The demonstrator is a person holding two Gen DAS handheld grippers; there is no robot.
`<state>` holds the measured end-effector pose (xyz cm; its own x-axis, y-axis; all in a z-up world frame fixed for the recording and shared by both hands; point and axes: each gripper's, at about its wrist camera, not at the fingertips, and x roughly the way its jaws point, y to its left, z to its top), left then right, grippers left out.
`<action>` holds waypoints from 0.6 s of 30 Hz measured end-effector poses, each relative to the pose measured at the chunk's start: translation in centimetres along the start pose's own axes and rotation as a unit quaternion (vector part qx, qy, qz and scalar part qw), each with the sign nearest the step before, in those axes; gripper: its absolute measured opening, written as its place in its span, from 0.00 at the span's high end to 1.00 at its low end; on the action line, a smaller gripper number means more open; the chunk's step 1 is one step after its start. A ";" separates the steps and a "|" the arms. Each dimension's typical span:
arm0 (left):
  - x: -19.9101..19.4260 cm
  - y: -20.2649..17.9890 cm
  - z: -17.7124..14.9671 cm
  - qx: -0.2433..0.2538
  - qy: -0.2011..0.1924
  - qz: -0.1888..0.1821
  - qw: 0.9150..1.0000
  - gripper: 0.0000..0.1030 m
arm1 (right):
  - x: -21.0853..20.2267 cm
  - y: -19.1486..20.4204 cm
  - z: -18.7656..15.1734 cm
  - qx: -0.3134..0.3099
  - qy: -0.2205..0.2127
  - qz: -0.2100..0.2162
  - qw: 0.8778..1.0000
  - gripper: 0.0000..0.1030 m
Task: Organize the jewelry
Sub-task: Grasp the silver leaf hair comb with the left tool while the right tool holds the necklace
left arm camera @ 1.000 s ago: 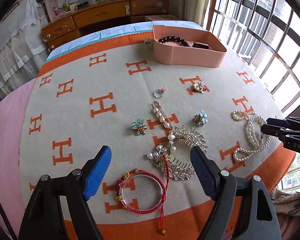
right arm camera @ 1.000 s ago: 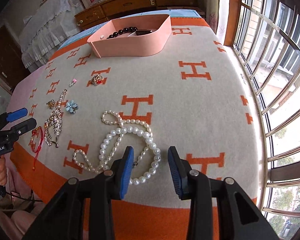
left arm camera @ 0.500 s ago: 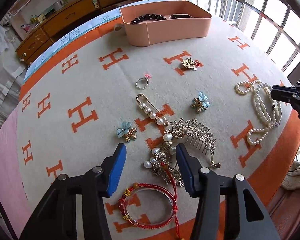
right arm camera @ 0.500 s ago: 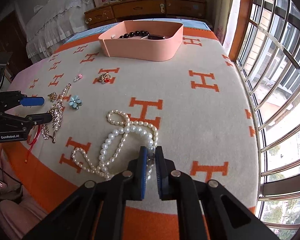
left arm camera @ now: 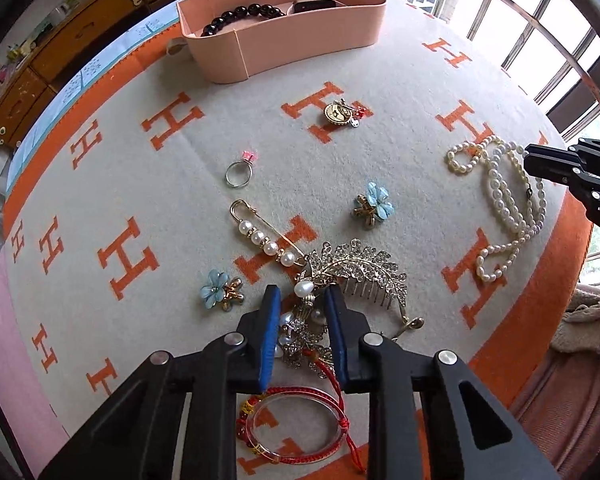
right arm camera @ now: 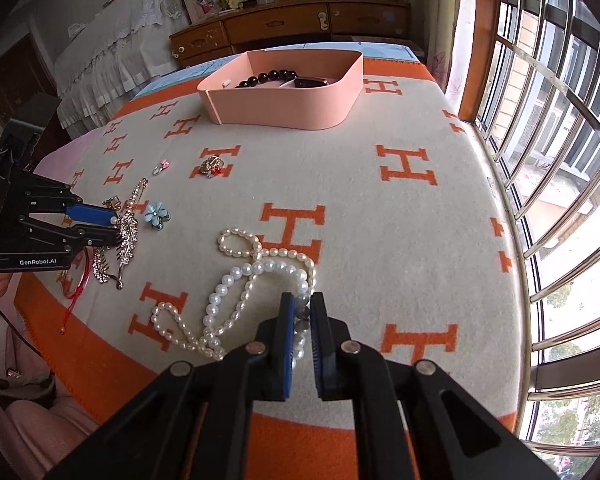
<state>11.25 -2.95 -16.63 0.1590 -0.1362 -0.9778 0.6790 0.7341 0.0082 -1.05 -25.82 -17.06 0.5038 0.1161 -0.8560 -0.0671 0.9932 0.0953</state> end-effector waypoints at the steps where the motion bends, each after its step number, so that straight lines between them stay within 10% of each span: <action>1: 0.0 0.1 0.1 -0.001 0.006 -0.006 1.000 0.82 | 0.0 0.0 0.0 0.001 -0.001 0.001 1.000 0.93; 18: -5.0 2.7 -0.8 -0.097 -0.041 -0.025 0.994 0.89 | -4.2 0.9 3.0 -0.001 -0.058 0.047 0.997 0.93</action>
<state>11.68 0.23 -11.90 0.1911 -0.2238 -0.9557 0.5371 0.8388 -0.0890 -0.66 -25.35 -11.92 0.5909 0.2082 -0.7794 -0.1203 0.9781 0.1701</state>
